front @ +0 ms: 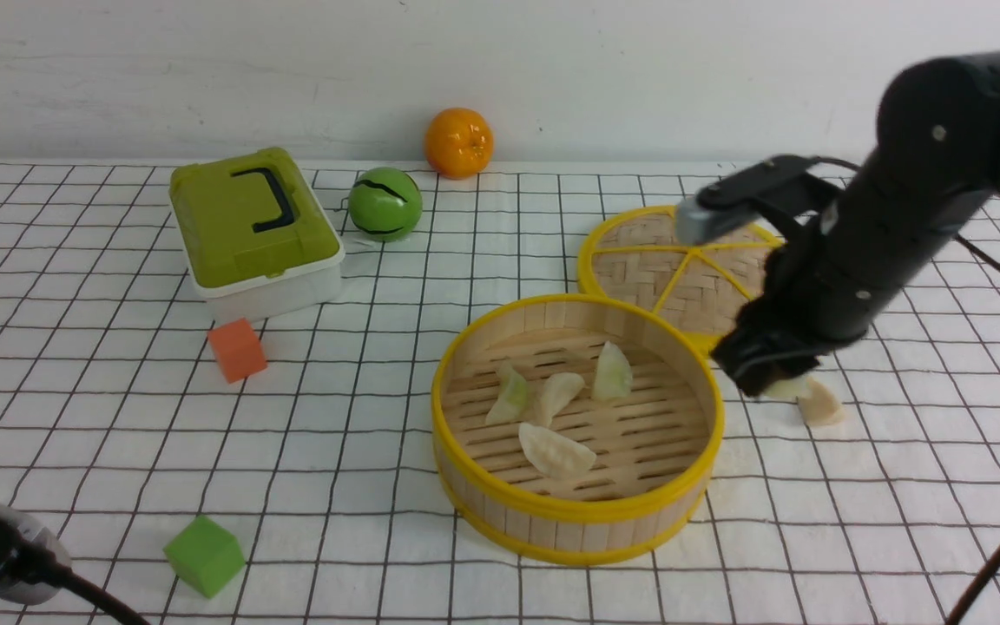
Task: Put the dumplings into the steamer on the table with the white tablecloth.
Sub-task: 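Place the dumpling in the bamboo steamer basket with the right gripper, then reach for and grasp a dumpling lying on the table beside the steamer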
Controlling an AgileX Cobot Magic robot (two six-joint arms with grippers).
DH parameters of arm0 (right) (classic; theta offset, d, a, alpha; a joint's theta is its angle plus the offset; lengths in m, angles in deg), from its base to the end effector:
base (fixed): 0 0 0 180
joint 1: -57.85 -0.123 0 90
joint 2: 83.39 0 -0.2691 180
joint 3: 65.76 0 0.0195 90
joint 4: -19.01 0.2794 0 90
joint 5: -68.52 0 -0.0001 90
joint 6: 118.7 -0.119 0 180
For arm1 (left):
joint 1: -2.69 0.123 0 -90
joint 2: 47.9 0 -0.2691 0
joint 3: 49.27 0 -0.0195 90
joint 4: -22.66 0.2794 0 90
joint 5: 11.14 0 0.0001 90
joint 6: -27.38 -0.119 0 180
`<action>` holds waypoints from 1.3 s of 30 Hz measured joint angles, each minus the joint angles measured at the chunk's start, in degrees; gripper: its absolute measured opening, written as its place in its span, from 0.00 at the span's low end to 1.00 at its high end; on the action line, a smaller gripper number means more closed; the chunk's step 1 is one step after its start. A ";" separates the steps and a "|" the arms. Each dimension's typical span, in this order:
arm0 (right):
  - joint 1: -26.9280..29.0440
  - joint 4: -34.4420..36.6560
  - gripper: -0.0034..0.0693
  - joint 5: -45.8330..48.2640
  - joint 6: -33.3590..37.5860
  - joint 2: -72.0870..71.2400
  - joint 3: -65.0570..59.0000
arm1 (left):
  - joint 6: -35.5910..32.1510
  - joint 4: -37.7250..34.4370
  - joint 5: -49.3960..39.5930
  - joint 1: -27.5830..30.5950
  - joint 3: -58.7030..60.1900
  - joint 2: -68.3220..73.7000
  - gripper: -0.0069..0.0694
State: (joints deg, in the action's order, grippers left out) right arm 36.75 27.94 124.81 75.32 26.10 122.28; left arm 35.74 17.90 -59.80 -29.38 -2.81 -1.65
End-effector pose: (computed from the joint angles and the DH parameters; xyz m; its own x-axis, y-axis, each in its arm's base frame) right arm 0.3795 0.1629 0.2313 -0.7874 -0.4708 -0.3980 -0.5335 0.8438 0.0574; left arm 0.1386 -0.0956 0.2309 -0.7601 0.2413 -0.6034 0.4197 0.8911 -0.1724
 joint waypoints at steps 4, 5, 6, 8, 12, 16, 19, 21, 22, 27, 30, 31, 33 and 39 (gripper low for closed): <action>-4.60 1.76 0.33 -4.13 0.00 2.02 0.96 | 0.00 0.04 0.26 0.00 0.00 0.00 0.09; -5.40 1.82 0.33 -5.75 0.00 3.26 1.00 | 0.00 0.04 0.31 0.00 0.00 0.00 0.09; -5.97 1.81 0.33 -6.75 0.00 4.22 1.00 | 0.00 0.04 0.31 0.00 0.00 0.00 0.09; -6.61 1.81 0.33 -9.22 0.00 6.64 1.00 | 0.00 0.06 0.31 0.00 0.00 0.00 0.09; -6.84 1.81 0.33 -11.93 -0.06 11.78 1.00 | 0.00 0.06 -0.22 0.00 0.00 0.00 0.09; -6.84 1.30 0.39 -12.18 -1.03 13.97 1.00 | 0.00 0.06 -1.30 0.00 0.00 0.00 0.10; -6.84 1.17 0.58 -11.99 -1.36 13.90 1.28 | 0.00 0.11 -1.66 0.00 0.00 0.00 0.10; -6.84 0.92 0.67 -10.62 -1.36 13.49 2.05 | 0.00 0.18 -1.66 0.00 0.00 0.00 0.10; -6.84 0.36 0.75 -8.47 -1.36 12.80 3.24 | 0.00 0.25 -1.73 0.00 0.00 0.00 0.10; -6.13 -4.69 0.86 0.85 -2.86 8.00 6.55 | 0.00 0.25 -1.87 0.00 0.00 0.00 0.11; -2.57 -8.94 0.83 3.47 -6.54 4.98 6.79 | 0.00 0.25 -1.87 0.00 0.00 0.00 0.11; -1.75 -9.33 0.82 3.74 -6.83 4.86 6.79 | 0.00 0.25 -1.87 0.00 0.00 0.00 0.11; 4.68 -11.36 0.78 4.44 -9.95 4.55 6.79 | 0.00 0.25 -1.92 0.00 0.00 0.00 0.11; 15.38 -8.34 0.73 2.29 -9.68 9.38 6.79 | 0.00 0.25 -1.85 0.00 0.00 0.00 0.12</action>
State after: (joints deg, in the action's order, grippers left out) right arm 52.13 19.61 127.10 65.64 35.49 129.07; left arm 35.74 18.15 -61.66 -29.38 -2.81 -1.65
